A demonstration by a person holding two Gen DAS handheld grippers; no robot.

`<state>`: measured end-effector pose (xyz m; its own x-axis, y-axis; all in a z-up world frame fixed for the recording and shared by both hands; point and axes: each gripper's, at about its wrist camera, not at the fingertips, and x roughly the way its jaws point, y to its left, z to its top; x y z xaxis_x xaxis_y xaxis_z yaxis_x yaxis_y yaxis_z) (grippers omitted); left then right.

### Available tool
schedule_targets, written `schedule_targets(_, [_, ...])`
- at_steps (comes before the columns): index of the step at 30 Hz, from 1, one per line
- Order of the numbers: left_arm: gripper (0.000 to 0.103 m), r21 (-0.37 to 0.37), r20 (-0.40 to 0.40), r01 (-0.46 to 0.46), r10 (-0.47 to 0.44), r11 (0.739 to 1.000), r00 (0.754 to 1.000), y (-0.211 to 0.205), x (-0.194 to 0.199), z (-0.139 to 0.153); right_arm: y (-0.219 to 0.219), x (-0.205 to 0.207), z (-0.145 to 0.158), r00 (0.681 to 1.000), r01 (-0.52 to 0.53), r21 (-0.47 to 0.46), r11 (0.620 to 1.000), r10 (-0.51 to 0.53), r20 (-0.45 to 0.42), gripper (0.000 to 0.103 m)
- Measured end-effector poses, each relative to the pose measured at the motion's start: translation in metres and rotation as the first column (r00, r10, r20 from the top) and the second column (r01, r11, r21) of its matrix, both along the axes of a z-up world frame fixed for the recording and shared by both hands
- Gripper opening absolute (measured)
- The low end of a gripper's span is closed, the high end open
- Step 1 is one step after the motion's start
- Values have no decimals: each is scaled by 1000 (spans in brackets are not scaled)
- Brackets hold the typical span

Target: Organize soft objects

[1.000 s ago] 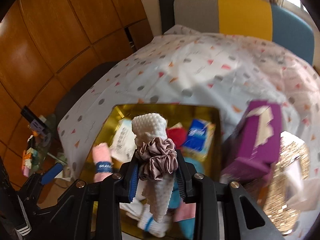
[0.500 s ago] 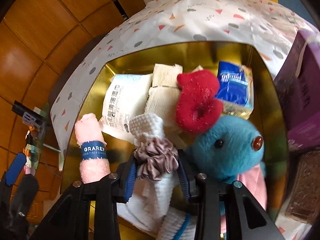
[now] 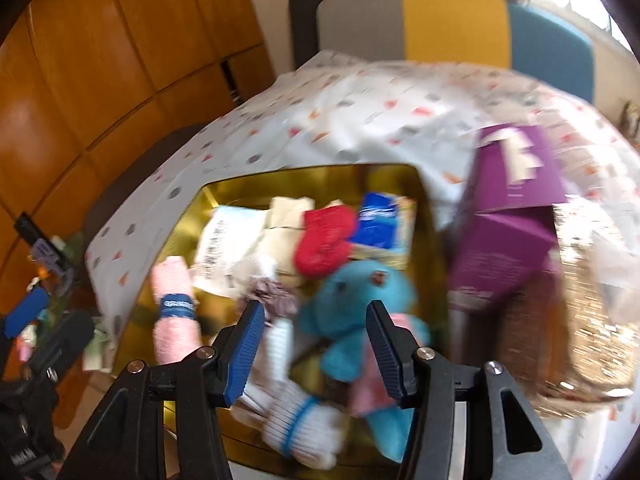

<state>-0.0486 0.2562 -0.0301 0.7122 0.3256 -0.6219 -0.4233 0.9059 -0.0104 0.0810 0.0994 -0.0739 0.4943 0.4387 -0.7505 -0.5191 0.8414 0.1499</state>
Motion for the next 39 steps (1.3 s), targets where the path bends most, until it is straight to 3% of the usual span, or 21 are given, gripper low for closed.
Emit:
schedule_targets(5, [103, 21, 12, 0, 0, 1000, 1000, -15, -1, 2, -22, -14, 11, 990, 91, -46, 995, -85, 115, 53])
schedule_targets(14, [103, 61, 26, 8, -10, 998, 1000, -34, -3, 7, -43, -27, 26, 970, 136, -67, 989, -119, 211, 53])
schedule_targets(39, [103, 50, 19, -32, 31, 998, 999, -33, -6, 6, -45, -33, 27, 967, 141, -54, 988, -126, 219, 53])
